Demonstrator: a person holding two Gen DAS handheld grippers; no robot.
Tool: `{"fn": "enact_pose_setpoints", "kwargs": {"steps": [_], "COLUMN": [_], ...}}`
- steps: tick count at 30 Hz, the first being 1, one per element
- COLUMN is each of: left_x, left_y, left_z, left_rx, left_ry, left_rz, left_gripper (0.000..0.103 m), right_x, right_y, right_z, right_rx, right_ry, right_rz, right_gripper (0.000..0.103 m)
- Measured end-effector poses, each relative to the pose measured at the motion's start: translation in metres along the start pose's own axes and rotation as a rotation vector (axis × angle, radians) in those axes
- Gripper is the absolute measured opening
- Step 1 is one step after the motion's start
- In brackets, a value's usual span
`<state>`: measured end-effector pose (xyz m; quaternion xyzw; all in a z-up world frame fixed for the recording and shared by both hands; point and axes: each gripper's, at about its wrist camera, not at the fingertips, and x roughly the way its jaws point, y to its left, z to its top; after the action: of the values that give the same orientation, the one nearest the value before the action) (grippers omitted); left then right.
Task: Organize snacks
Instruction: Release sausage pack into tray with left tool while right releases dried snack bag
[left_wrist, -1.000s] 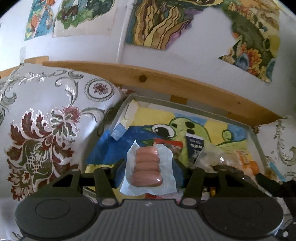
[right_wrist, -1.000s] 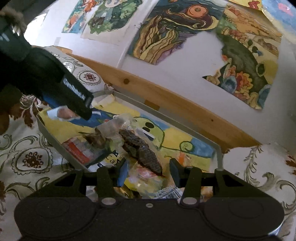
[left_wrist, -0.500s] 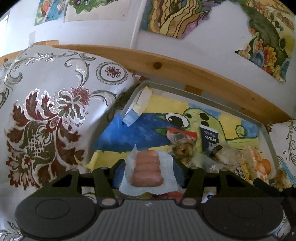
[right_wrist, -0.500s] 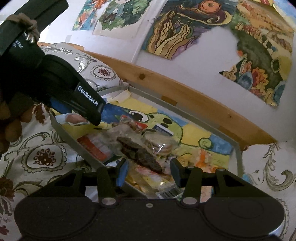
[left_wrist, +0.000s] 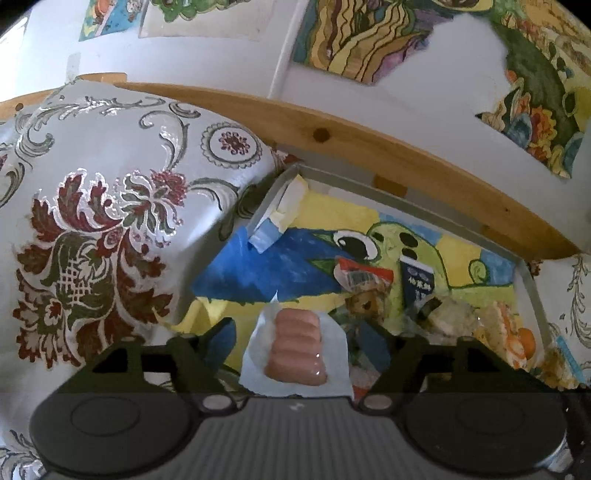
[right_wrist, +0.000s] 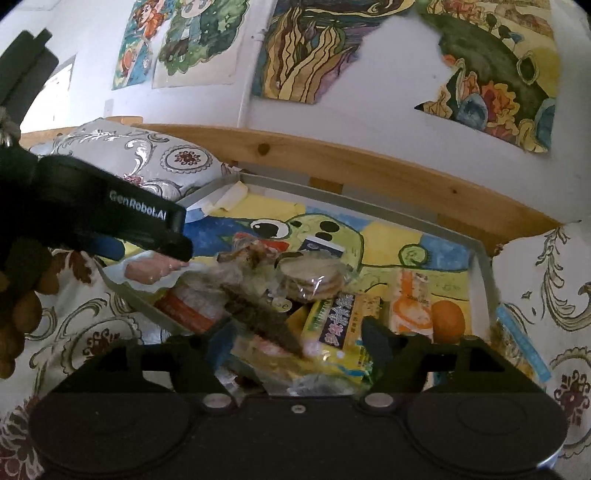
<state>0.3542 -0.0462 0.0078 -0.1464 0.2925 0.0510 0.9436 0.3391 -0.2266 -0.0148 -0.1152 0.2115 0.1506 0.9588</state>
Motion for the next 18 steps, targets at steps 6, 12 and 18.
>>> {"fn": "enact_pose_setpoints", "kwargs": {"steps": [6,12,18], "left_x": [-0.006,-0.021,-0.045], "left_y": [-0.002,-0.002,0.001], "left_z": [0.001,0.001,0.003], "left_rx": [-0.001,-0.008,-0.044], "left_ry": [-0.016,-0.046,-0.087], "left_rz": [0.004,0.015,0.025], "left_gripper": [0.086,0.097,0.102], "right_x": [-0.005,-0.018,-0.046], "right_y": [0.004,-0.002,-0.016], "right_z": [0.004,0.012,0.024], "right_rx": [-0.019,0.031,0.138], "right_ry": [-0.012,-0.03,-0.064], "right_rz": [0.011,-0.001,-0.025], "right_gripper": [0.083,0.089,0.097]}}
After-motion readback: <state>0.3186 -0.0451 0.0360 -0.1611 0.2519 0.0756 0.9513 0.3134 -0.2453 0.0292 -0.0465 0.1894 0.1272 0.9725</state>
